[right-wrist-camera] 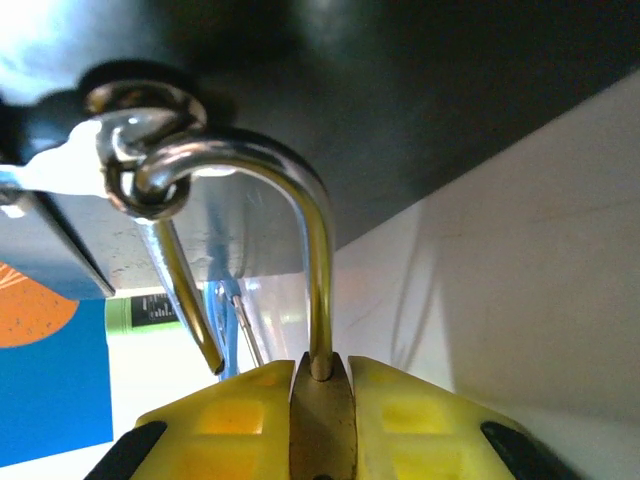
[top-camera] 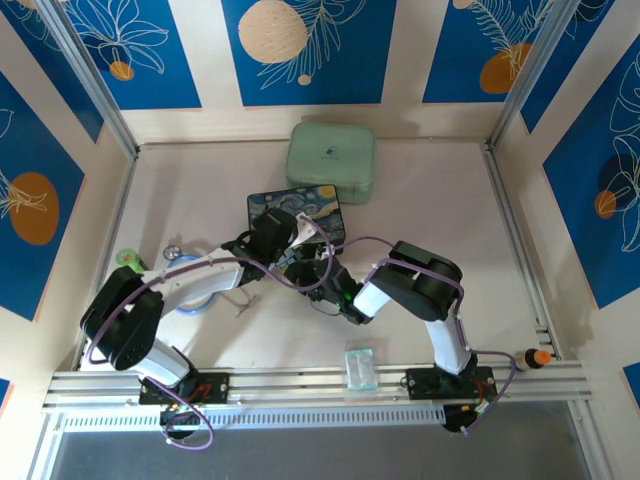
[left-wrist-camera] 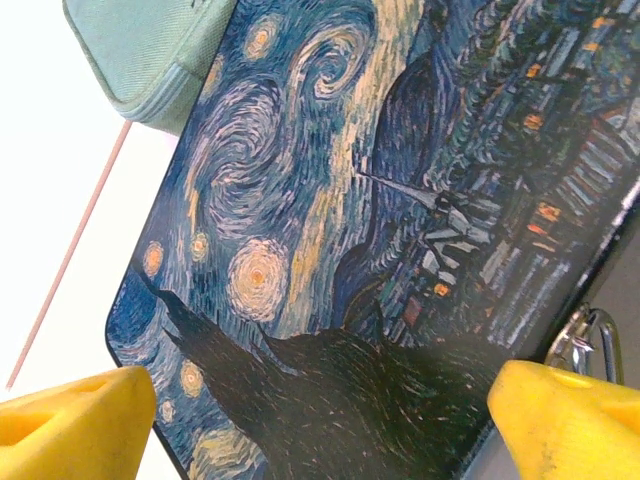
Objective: Unlock the padlock with the key
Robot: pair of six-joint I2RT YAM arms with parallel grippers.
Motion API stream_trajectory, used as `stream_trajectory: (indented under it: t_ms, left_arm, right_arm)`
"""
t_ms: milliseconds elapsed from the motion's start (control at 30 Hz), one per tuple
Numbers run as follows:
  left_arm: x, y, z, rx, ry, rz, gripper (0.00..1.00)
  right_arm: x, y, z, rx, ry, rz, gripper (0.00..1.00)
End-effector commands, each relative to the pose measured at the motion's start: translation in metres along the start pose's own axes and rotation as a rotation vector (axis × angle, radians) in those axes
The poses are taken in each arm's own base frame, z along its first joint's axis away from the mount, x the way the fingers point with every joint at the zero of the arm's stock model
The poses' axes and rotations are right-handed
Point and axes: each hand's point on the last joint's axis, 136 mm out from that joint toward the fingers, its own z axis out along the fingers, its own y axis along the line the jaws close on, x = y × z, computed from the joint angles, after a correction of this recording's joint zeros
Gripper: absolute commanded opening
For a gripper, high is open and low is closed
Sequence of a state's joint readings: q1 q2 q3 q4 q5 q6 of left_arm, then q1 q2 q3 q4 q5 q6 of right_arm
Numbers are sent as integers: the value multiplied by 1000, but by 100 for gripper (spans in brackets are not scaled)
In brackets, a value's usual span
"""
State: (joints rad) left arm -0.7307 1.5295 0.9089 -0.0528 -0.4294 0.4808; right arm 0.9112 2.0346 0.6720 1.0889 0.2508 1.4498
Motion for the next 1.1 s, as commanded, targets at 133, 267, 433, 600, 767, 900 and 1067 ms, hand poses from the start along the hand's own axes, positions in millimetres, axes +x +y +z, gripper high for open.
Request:
stream_trajectory:
  t_ms: [133,267,433,600,767,900,1067]
  left_arm:
    - [77,-57,8,205,244,152,89]
    - [76,-54,8,199,237,148,89]
    - [79,-53,8,196,247,153,88]
    - [83,-49,9,176,263,153,86]
    - [86,-45,10,161,278,149,85]
    - [86,-42,10,155,284,139,85]
    - [88,-39,14,137,298,131,81]
  right_arm:
    - [-58,28,4,-135,-232,90,15]
    - [-56,31,5,-122,-223,86,15]
    - [-57,27,-1,-130,-237,98,15]
    - [-66,34,-9,-167,-245,106,15]
    - [-75,37,-18,-192,-263,112,15]
    - [-76,32,-19,-180,-256,113,14]
    - [-69,31,-16,-170,-228,93,15]
